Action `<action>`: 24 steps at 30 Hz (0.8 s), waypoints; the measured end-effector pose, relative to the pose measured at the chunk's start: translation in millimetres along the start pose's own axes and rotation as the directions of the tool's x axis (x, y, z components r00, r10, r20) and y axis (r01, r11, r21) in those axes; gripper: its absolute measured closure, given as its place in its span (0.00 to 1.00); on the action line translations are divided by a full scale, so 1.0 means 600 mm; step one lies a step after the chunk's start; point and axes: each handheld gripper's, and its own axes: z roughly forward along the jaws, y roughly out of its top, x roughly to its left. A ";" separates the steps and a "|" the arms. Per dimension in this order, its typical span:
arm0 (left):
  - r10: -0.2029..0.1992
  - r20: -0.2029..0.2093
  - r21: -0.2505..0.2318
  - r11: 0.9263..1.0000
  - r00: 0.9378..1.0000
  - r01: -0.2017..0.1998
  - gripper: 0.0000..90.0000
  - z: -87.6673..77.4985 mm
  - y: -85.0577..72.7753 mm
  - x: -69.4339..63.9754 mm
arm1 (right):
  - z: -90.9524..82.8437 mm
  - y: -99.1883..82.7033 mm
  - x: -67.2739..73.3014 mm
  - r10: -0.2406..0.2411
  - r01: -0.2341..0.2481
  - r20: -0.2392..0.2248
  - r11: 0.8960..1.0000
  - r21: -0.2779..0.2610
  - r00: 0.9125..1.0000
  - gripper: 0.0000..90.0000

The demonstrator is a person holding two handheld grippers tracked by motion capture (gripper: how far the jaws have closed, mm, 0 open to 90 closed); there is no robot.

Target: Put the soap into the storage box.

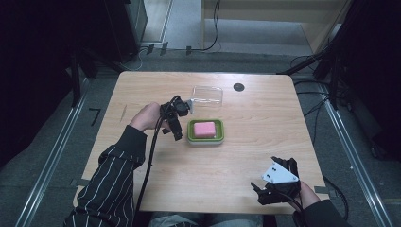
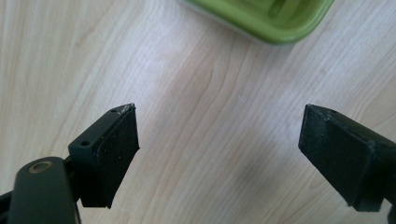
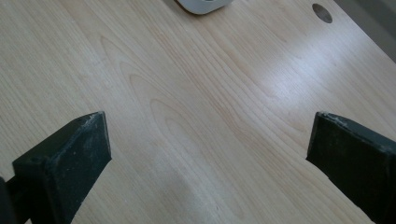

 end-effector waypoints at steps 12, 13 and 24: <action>-0.030 0.010 -0.009 0.999 0.999 0.031 0.15 0.020 -0.045 -0.020 | -0.001 0.001 0.001 0.004 -0.004 0.002 1.000 -0.001 1.000 0.00; -0.036 0.009 -0.004 0.999 0.999 0.036 0.15 0.021 -0.049 -0.021 | -0.001 0.000 0.001 0.002 -0.002 0.001 1.000 -0.001 1.000 0.00; -0.097 0.014 -0.010 0.995 0.995 0.097 0.15 0.042 -0.084 -0.036 | -0.001 0.001 0.002 -0.001 0.001 -0.003 1.000 -0.006 1.000 0.00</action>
